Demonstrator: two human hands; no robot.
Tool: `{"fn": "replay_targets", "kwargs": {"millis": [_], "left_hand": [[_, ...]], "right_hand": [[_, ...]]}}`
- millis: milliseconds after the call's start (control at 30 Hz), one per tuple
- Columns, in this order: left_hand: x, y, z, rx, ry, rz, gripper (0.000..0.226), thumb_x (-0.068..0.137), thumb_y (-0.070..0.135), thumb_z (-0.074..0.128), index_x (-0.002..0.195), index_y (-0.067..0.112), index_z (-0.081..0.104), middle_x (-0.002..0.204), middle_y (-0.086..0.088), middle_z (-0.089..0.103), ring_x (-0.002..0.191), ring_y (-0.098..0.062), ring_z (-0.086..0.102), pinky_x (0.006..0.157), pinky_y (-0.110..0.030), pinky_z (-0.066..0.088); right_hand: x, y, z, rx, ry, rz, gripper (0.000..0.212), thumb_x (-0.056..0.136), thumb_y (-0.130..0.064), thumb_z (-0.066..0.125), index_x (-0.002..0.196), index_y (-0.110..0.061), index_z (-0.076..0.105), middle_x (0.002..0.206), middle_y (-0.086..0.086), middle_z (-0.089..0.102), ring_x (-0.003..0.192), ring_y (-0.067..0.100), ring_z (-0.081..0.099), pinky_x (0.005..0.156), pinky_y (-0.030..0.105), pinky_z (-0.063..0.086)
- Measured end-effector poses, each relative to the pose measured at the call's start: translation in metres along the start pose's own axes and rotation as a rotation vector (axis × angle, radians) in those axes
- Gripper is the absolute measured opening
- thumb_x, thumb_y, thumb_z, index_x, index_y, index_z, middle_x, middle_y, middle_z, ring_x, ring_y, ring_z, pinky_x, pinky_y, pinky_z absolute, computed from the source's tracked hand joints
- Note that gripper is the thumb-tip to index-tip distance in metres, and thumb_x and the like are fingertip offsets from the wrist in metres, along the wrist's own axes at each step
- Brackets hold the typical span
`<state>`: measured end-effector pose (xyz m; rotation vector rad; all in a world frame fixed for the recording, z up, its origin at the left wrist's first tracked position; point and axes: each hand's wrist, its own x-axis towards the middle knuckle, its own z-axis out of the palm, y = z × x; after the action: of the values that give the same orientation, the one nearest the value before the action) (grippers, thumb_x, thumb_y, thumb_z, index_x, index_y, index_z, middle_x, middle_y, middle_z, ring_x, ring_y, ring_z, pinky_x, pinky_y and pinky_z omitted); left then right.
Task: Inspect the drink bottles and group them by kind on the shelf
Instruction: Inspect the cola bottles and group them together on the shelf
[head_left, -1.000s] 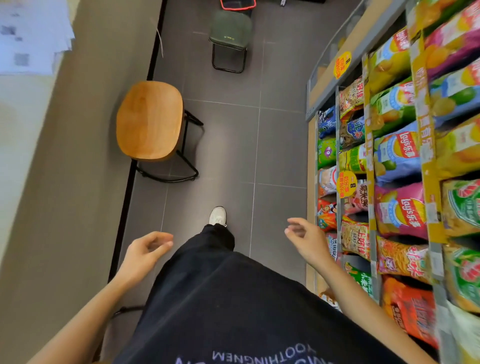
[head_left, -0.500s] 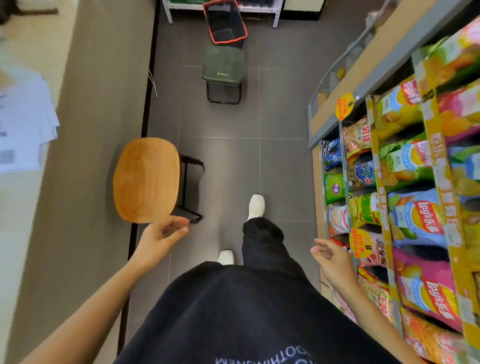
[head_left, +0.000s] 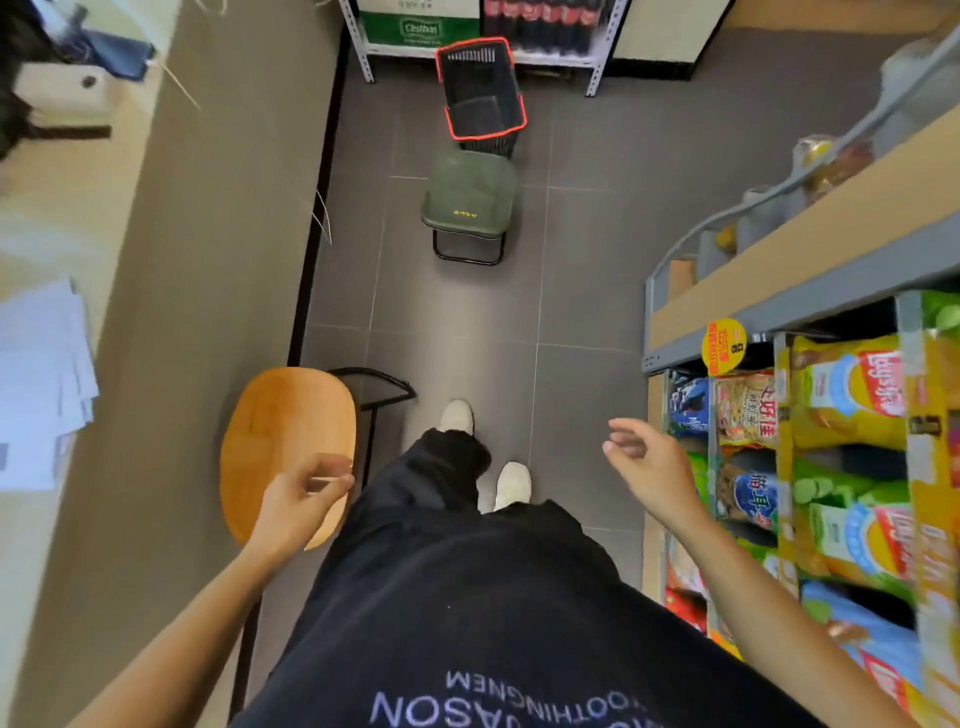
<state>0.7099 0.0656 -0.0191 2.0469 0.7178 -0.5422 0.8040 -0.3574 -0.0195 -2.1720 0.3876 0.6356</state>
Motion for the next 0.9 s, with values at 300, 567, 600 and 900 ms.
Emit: {"fn": "replay_targets", "kwargs": {"millis": [300, 567, 600, 900], "left_hand": [[0.151, 0.099, -0.044, -0.06, 0.002, 0.021, 0.021, 0.098, 0.026, 0.067, 0.118, 0.023, 0.07, 0.112, 0.011, 0.07, 0.105, -0.009, 0.065, 0.083, -0.023, 0.05], [0.28, 0.227, -0.089, -0.073, -0.007, 0.108, 0.023, 0.097, 0.017, 0.068, 0.119, 0.018, 0.07, 0.109, 0.007, 0.072, 0.101, -0.008, 0.066, 0.082, -0.017, 0.048], [0.297, 0.241, -0.094, -0.075, -0.012, 0.11, 0.022, 0.097, 0.018, 0.068, 0.119, 0.019, 0.07, 0.109, 0.008, 0.072, 0.1, -0.007, 0.066, 0.082, -0.017, 0.048], [0.456, 0.363, -0.12, 0.01, -0.053, 0.087, 0.016, 0.096, 0.018, 0.07, 0.111, 0.024, 0.071, 0.103, 0.01, 0.073, 0.092, -0.001, 0.068, 0.075, -0.008, 0.047]], "right_hand": [[0.154, -0.12, -0.021, -0.039, 0.011, 0.035, 0.028, 0.095, -0.016, 0.07, 0.123, -0.013, 0.069, 0.106, 0.002, 0.07, 0.095, 0.017, 0.065, 0.085, 0.026, 0.045], [0.238, -0.182, -0.046, 0.051, 0.058, 0.156, 0.024, 0.095, -0.015, 0.071, 0.119, -0.018, 0.069, 0.105, 0.0, 0.07, 0.094, 0.01, 0.065, 0.085, 0.027, 0.046], [0.252, -0.188, -0.05, 0.061, 0.062, 0.16, 0.023, 0.095, -0.015, 0.071, 0.118, -0.02, 0.069, 0.105, 0.0, 0.07, 0.094, 0.009, 0.065, 0.084, 0.027, 0.046], [0.423, -0.257, -0.085, 0.122, 0.06, 0.152, 0.024, 0.095, -0.019, 0.07, 0.119, -0.024, 0.068, 0.103, -0.008, 0.07, 0.095, 0.002, 0.064, 0.079, 0.021, 0.046]]}}
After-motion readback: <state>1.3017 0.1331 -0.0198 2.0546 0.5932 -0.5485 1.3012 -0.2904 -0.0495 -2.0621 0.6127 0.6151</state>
